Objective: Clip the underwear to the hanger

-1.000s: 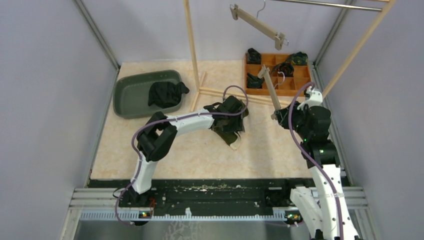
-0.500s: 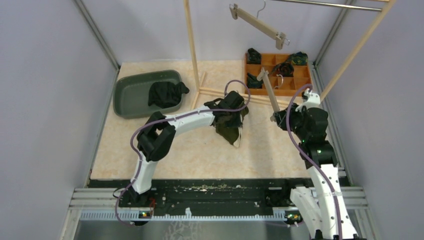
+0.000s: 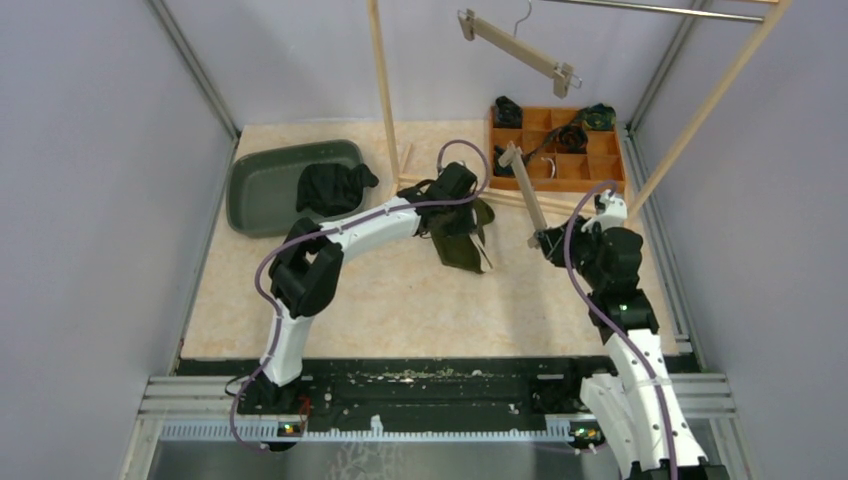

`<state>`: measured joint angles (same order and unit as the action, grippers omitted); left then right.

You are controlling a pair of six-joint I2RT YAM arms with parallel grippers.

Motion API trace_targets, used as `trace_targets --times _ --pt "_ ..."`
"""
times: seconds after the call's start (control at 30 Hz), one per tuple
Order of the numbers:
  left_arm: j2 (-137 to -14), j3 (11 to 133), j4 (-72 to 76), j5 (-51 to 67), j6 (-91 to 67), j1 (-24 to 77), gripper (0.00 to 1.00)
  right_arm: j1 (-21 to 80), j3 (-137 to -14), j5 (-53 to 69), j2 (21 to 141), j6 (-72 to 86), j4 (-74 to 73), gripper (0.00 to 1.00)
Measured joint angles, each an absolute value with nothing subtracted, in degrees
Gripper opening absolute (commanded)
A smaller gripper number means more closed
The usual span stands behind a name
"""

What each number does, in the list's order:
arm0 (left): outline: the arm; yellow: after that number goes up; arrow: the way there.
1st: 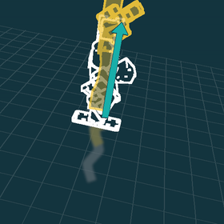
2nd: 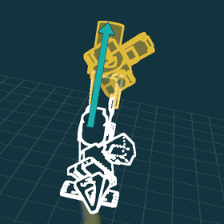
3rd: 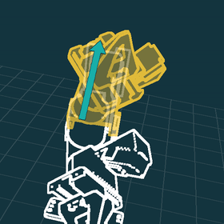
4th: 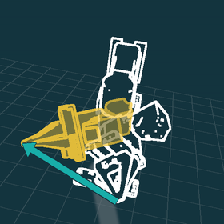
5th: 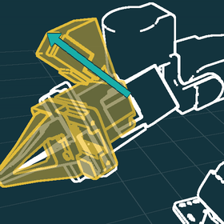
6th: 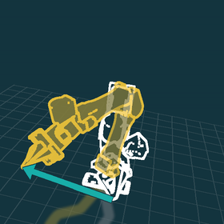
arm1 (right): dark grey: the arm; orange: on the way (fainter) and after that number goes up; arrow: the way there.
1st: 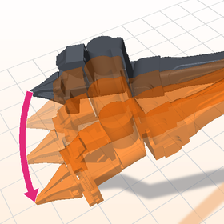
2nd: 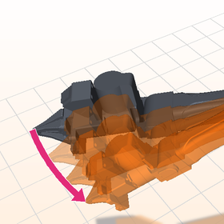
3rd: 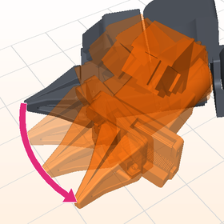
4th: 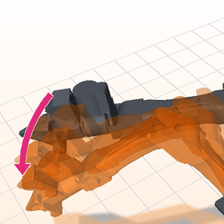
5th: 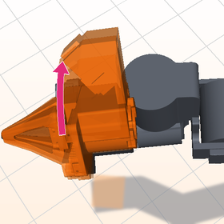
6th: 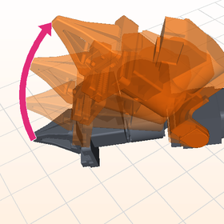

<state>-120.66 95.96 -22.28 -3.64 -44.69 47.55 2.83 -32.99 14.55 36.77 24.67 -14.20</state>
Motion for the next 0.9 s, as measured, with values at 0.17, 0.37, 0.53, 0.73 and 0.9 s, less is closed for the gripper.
trace_targets --times 0.17,0.37,0.53,0.73,0.9 --pt "-120.7 96.9 -22.5 -3.4 -43.8 46.0 0.02 4.6 -31.4 14.5 38.1 25.6 -8.8 0.00" --pt "-120.8 98.5 -22.3 -2.2 -43.2 45.4 0.02 8.6 -29.4 13.1 42.8 25.5 -3.0 0.00" --pt "-120.9 98.5 -22.3 -1.4 -42.6 45.4 0.02 11.6 -27.7 10.5 46.9 24.2 2.5 0.00" --pt "-120.9 98.6 -22.3 -0.8 -42.4 45.4 0.02 14.9 -25.9 6.7 50.3 22.4 7.3 0.00" --pt "-121.0 98.6 -22.3 -0.5 -42.3 45.4 0.02 17.3 -25.5 4.5 53.1 21.5 12.4 0.00"
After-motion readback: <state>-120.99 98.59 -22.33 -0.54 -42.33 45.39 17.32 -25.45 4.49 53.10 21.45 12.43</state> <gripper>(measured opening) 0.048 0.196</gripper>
